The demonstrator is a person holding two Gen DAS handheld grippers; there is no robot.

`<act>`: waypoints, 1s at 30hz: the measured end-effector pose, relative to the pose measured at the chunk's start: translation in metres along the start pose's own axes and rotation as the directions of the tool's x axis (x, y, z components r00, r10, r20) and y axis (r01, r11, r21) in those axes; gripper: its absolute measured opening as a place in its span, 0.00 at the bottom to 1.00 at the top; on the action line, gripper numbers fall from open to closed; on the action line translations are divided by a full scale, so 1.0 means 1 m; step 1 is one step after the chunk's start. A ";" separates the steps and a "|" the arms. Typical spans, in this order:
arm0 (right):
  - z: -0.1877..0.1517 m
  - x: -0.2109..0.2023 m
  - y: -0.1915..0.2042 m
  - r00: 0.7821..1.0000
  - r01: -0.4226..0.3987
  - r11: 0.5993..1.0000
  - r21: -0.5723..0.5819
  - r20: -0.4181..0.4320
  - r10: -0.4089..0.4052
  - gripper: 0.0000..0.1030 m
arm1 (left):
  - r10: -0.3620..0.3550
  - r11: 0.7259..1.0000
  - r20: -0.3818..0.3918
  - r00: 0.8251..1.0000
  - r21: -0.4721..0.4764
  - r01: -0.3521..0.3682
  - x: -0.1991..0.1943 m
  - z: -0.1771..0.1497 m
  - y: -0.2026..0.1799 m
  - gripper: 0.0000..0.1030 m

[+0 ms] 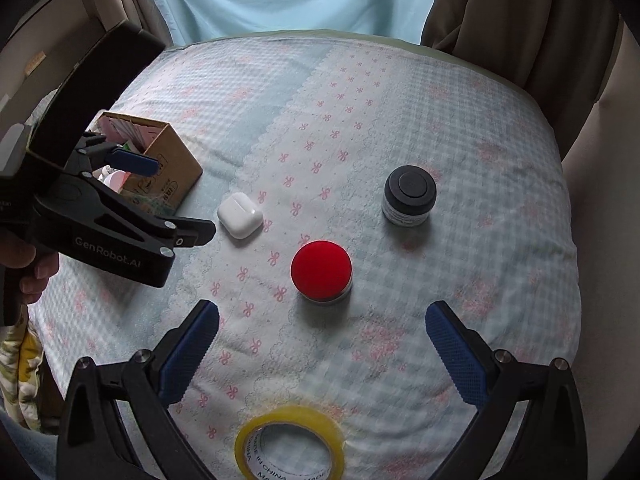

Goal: Organize rigid objects
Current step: 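Move both grippers toward the white earbud case and red-lid jar, then grasp the white earbud case with the left gripper while the right grasps the red-lid jar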

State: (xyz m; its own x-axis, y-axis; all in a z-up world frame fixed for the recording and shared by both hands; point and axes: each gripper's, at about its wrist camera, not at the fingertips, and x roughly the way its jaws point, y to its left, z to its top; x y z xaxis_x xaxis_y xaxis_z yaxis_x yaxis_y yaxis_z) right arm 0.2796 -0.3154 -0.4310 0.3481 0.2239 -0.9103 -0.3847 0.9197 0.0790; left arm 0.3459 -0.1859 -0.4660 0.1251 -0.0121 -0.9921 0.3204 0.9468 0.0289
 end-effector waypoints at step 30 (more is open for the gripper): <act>0.009 0.104 0.016 0.995 0.088 0.995 -0.036 -0.036 -0.090 0.48 | -0.048 0.999 -0.065 0.997 -0.003 0.048 0.082 0.016 0.010 0.56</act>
State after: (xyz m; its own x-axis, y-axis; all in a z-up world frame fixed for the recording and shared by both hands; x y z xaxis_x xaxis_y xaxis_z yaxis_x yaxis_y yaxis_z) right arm 0.3169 -0.2742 -0.5206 0.3505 0.1288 -0.9277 -0.3833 0.9235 -0.0165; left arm 0.3749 -0.1826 -0.5451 0.0478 -0.0366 -0.9982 0.3236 0.9460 -0.0192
